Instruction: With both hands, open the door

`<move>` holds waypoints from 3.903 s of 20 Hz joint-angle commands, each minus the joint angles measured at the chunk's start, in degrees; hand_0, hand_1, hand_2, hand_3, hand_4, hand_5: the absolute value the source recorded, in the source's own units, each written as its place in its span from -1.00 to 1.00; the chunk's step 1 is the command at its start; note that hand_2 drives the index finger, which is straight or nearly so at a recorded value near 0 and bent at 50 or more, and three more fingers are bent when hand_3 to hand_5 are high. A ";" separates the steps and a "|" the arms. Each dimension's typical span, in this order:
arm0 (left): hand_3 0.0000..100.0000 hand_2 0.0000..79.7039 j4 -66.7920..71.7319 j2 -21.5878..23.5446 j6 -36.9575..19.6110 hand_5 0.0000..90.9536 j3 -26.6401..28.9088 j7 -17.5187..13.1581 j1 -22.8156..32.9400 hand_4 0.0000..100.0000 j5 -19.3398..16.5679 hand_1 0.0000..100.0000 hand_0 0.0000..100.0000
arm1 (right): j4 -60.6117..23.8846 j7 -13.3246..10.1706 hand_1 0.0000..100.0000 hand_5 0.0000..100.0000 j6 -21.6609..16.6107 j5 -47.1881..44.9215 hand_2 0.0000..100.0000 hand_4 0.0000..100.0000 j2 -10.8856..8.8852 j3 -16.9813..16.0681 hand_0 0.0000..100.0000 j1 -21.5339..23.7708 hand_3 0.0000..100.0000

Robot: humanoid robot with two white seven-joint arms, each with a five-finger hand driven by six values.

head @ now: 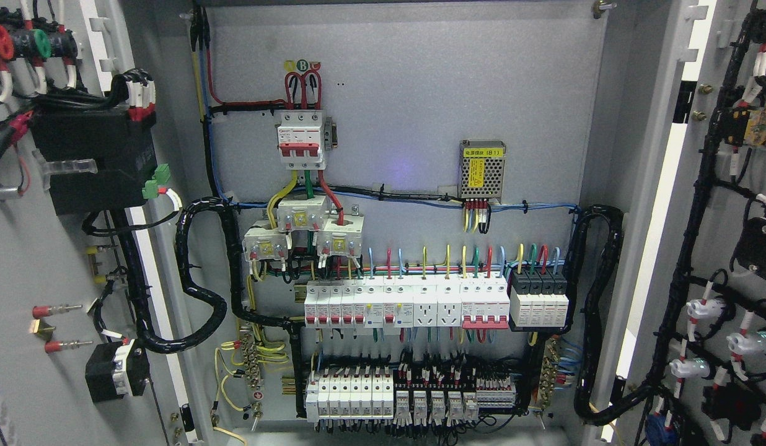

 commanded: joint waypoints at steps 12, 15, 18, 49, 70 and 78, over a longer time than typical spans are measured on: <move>-1.00 -1.00 0.09 0.00 0.03 -1.00 0.14 -0.03 0.00 -0.94 0.09 -1.00 -1.00 | 0.96 -0.02 -1.00 -1.00 0.05 1.00 -1.00 -1.00 2.49 2.02 -1.00 -0.60 -1.00; -1.00 -1.00 -0.17 0.00 0.03 -1.00 0.05 -0.03 0.00 -0.93 0.09 -1.00 -1.00 | 1.84 -0.02 -1.00 -1.00 0.05 1.35 -1.00 -1.00 2.49 2.03 -1.00 -1.04 -1.00; -1.00 -1.00 -1.57 0.00 -0.06 -1.00 -0.04 -0.03 0.00 -0.94 0.09 -1.00 -1.00 | 1.93 -0.02 -1.00 -1.00 0.05 2.32 -1.00 -1.00 2.49 2.11 -1.00 -1.39 -1.00; -1.00 -1.00 -56.65 3.51 -0.06 -1.00 -12.33 -0.21 19.33 -0.93 2.89 -1.00 -1.00 | 8.69 -3.18 -1.00 -1.00 -6.01 3.55 -1.00 -1.00 -1.81 -15.99 -1.00 8.18 -1.00; -1.00 -1.00 -101.41 25.04 -15.43 -1.00 -20.78 0.14 34.54 -0.94 21.88 -1.00 -1.00 | 8.08 -3.79 -1.00 -1.00 -12.78 5.66 -1.00 -1.00 -6.29 -22.85 -1.00 15.83 -1.00; -1.00 -1.00 -106.52 31.28 -27.57 -1.00 -19.55 0.32 35.51 -0.93 26.10 -1.00 -1.00 | 3.52 -4.85 -1.00 -1.00 -18.84 6.10 -1.00 -1.00 -9.55 -22.85 -1.00 18.55 -1.00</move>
